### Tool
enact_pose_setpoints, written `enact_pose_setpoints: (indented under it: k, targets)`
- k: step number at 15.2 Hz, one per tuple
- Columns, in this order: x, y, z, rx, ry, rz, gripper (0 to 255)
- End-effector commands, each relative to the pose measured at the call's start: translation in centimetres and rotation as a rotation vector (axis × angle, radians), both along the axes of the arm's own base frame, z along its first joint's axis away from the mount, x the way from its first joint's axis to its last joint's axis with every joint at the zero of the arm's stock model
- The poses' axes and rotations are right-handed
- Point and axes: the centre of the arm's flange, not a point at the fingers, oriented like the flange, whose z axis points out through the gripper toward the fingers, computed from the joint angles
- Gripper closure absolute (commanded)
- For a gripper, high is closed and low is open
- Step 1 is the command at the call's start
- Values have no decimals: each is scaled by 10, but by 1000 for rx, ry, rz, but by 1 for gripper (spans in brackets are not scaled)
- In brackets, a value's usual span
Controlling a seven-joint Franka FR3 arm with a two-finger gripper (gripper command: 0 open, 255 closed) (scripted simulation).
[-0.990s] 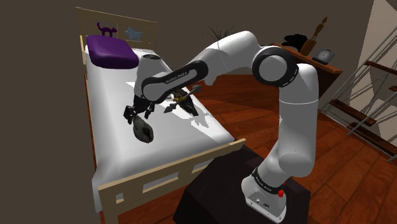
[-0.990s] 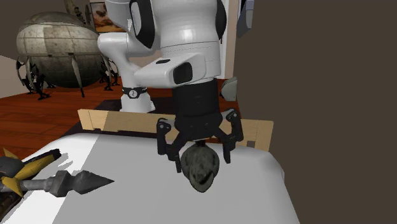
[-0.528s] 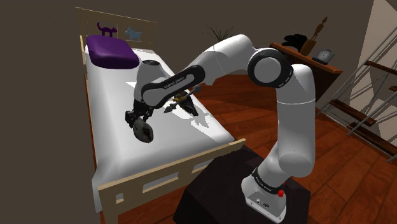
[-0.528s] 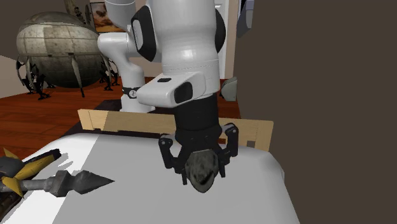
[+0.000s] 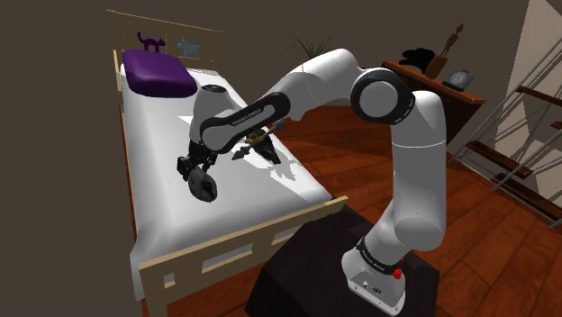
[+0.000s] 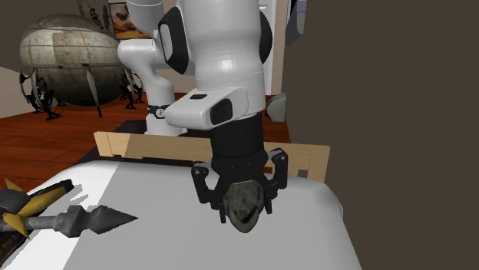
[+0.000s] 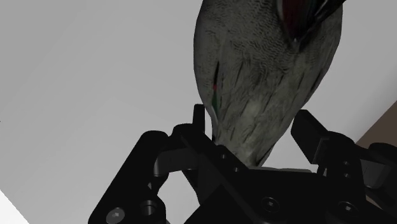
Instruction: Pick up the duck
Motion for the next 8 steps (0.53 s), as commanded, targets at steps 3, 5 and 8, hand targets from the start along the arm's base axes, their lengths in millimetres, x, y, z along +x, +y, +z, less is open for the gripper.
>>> enact_pose_setpoints:
  k: [3, 5, 8]
  targets:
    - [0, -1, 15, -1, 2, 0, 255]
    - [0, -1, 25, -1, 2, 0, 255]
    - [0, -1, 41, -1, 2, 0, 255]
